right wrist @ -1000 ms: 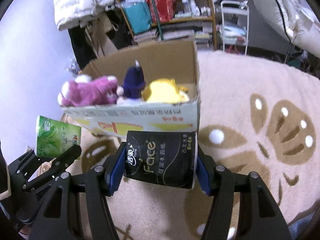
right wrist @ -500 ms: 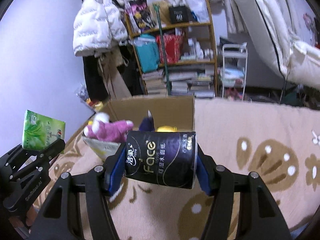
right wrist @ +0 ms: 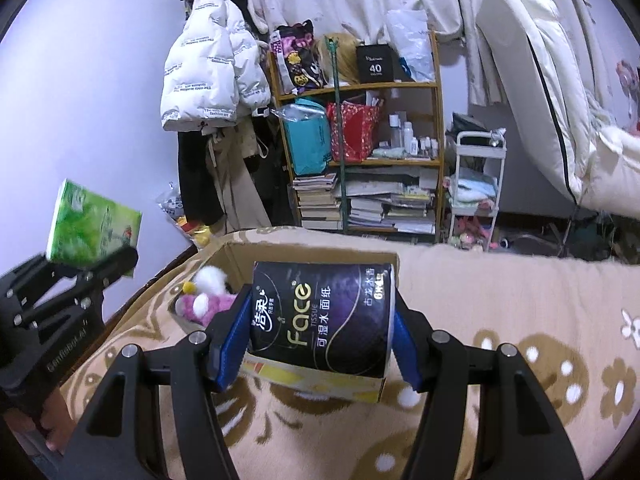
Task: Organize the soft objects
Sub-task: 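Lift both tissue packs over the box and open both tools to drop them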
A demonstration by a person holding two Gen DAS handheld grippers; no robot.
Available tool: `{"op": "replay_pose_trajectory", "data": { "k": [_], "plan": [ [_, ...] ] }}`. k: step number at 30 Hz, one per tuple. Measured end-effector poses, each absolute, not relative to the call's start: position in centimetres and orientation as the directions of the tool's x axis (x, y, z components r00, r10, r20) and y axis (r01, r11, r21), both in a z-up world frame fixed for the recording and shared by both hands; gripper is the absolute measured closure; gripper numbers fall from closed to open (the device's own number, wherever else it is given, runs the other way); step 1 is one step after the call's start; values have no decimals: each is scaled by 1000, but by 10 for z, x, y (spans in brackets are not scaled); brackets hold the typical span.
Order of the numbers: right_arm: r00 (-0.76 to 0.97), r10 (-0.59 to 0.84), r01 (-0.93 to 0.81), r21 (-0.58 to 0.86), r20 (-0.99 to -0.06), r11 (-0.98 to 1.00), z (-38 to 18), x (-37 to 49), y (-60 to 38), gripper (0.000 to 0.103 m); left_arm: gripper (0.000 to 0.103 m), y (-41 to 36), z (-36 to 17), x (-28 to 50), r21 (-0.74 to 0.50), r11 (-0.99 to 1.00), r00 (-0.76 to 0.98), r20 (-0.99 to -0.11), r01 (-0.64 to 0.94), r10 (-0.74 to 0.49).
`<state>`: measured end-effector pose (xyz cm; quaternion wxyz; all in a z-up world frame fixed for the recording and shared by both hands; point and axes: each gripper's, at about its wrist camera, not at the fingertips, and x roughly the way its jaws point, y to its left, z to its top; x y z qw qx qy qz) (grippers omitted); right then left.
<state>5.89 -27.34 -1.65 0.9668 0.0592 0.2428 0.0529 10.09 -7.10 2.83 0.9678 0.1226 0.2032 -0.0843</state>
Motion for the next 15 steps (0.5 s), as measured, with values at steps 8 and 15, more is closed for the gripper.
{"op": "replay_pose_trajectory", "data": {
  "k": [8, 15],
  "plan": [
    [877, 121, -86, 94, -466, 992, -12, 88, -275, 37, 73, -81, 39, 140, 224, 951, 913, -391, 214, -114],
    [873, 125, -107, 64, -472, 992, -12, 114, -275, 37, 73, -86, 32, 171, 189, 951, 884, -446, 245, -140]
  ]
}}
